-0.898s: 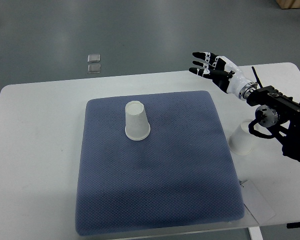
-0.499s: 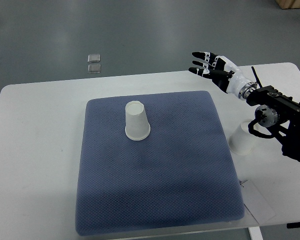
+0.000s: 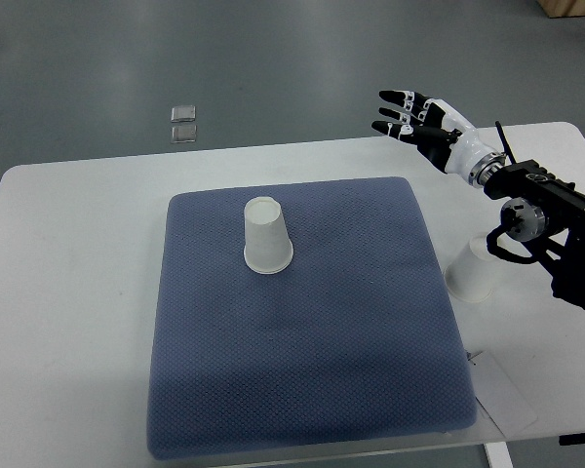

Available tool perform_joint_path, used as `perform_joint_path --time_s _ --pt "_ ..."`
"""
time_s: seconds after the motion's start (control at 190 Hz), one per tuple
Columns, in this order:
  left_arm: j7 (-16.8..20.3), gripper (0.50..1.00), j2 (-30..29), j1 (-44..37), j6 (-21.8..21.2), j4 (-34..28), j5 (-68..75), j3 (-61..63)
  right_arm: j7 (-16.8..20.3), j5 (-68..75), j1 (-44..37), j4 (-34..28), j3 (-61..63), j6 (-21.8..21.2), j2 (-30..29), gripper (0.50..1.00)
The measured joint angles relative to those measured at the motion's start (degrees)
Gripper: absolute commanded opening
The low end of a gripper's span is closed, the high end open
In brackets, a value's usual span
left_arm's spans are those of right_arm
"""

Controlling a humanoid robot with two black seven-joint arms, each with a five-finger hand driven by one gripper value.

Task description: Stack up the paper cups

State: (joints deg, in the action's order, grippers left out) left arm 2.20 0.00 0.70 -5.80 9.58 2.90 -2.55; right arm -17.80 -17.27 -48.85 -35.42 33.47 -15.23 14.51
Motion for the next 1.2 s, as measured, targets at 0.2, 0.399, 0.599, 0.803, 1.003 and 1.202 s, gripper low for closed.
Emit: perform_joint_path --time_s 0.2,0.399,0.599,0.803,1.003,1.202 --pt "0.00 1.000 0.00 0.00 0.00 0.00 0.00 0.00 -0.05 0.13 0.13 -0.08 0.10 -0.29 -0.09 0.913" --pt "0.00 1.000 0.00 0.00 0.00 0.00 0.00 0.00 -0.05 0.13 0.16 -0.09 0.10 -0.59 0.51 0.913" --pt "0.00 1.000 0.00 0.00 0.01 0.00 0.00 0.00 0.03 0.06 0.12 -0.09 -0.03 -0.37 1.22 0.913" --pt "0.00 1.000 0.00 0.00 0.01 0.00 0.00 0.00 0.04 -0.06 -0.92 -0.40 -0.30 -0.83 2.87 0.913" --pt "0.00 1.000 0.00 0.00 0.01 0.00 0.00 0.00 -0.05 -6.39 -2.54 -1.23 -1.12 -8.60 8.89 0.911" --pt "0.00 1.000 0.00 0.00 0.01 0.00 0.00 0.00 -2.99 -19.15 -4.46 -1.50 -1.13 -17.54 15.89 0.909"
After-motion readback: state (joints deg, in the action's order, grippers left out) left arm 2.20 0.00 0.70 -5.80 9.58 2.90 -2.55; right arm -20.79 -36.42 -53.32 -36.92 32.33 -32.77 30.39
